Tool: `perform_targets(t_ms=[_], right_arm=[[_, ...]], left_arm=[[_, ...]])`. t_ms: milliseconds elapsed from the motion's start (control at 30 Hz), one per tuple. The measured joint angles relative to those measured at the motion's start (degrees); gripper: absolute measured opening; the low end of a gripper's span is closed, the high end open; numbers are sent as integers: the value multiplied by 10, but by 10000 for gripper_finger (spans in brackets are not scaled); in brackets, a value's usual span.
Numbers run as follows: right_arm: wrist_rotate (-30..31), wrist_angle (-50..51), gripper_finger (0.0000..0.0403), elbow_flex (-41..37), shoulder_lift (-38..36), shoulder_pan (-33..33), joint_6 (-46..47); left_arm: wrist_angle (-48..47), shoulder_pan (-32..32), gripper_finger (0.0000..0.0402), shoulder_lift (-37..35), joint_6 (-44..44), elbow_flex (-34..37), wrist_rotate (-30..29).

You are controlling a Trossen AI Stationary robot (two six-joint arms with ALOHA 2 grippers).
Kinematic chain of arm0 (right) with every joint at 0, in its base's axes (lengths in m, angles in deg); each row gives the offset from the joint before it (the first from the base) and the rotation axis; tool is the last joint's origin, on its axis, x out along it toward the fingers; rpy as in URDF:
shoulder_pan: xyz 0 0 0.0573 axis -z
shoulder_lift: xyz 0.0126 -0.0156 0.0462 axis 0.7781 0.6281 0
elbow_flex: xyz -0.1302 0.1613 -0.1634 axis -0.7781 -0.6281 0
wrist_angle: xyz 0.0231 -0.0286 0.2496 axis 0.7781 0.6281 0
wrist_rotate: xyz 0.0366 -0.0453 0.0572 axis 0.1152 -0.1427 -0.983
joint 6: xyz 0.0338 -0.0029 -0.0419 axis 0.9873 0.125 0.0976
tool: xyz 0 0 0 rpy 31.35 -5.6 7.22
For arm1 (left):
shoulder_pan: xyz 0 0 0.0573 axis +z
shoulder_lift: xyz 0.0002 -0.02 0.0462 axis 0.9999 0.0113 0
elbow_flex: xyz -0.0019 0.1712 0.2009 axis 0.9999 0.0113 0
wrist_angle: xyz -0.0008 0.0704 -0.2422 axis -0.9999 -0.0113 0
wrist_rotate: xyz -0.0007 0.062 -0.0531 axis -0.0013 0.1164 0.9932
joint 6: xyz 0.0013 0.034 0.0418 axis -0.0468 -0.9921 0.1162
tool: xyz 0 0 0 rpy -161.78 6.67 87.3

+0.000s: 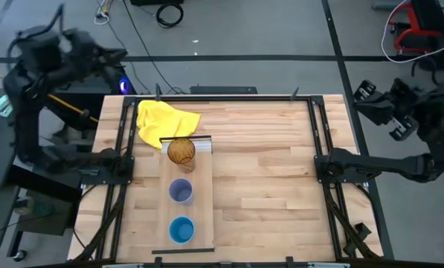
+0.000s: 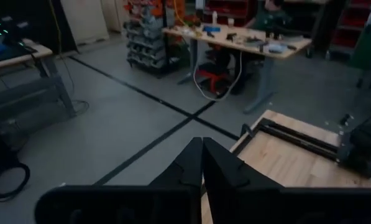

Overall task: Stack small to large cups/mugs on shelf
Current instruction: Return to Home Position

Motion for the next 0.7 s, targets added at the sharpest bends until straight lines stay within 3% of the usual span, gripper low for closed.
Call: perform_targets(t_ms=[367,533,700], right_arm=[[15,-5,28,-24,-39,0,6],[7,-197,27,-148,-101,0,76],[-8,-390,28,-276,-134,0,160]], left_arm=[[133,1,22,-214,79,234,-7],[239,1,16,-299,132,363,-16],[431,1,10,-349,205,501,-10]])
